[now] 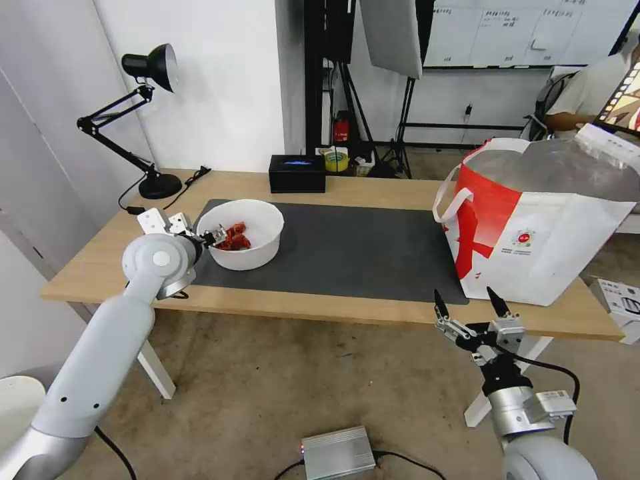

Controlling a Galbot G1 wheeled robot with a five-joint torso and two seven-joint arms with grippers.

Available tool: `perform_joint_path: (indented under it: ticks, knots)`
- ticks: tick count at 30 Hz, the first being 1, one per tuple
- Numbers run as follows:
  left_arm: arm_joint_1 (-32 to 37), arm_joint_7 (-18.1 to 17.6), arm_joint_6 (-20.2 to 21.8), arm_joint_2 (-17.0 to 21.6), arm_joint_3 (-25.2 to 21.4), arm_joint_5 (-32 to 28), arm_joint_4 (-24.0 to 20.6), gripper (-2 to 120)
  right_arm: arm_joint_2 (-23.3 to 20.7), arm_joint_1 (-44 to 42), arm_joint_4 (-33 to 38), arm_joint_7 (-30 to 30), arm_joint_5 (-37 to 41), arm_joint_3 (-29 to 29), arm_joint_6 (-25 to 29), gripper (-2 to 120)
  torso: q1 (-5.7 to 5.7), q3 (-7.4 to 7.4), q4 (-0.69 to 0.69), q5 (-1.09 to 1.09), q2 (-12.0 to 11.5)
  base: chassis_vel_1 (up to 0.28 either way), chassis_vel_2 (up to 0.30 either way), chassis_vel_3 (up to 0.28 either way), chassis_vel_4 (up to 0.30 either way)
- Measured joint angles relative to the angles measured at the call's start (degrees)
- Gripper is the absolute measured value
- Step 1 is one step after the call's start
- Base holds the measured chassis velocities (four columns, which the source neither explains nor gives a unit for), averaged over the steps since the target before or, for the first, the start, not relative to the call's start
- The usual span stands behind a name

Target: Pick up the trash from the table and place it into the takeout bag.

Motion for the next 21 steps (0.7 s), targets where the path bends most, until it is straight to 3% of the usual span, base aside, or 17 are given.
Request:
perform_joint_path:
  ticks: [8, 13, 17, 21]
  knots:
    - [0.3, 0.9, -0.2, -0.2, 0.0, 0.2, -0.2, 35, 0.0, 0.0, 0.0, 0.0, 0.0, 0.0, 0.0, 100, 0.0, 0.0, 0.0, 0.0, 0.0, 0.0, 0.0, 0.0, 0.0]
    - [0.5, 1.2, -0.2, 0.0, 0.0, 0.3, -0.4, 23, 0.0, 0.0, 0.0, 0.0, 0.0, 0.0, 0.0, 100, 0.0, 0.0, 0.0, 0.0, 0.0, 0.0, 0.0, 0.0, 0.0]
    - [0.8, 1.8, -0.2, -0.2, 0.0, 0.6, -0.3, 3, 0.0, 0.0, 0.0, 0.0, 0.0, 0.0, 0.0, 100, 0.0, 0.0, 0.0, 0.0, 0.0, 0.0, 0.0, 0.0, 0.0]
    - [0.8, 1.9, -0.4, -0.5, 0.2, 0.8, -0.2, 0, 0.0, 0.0, 0.0, 0.0, 0.0, 0.0, 0.0, 100, 0.0, 0.0, 0.0, 0.0, 0.0, 0.0, 0.0, 0.0, 0.0]
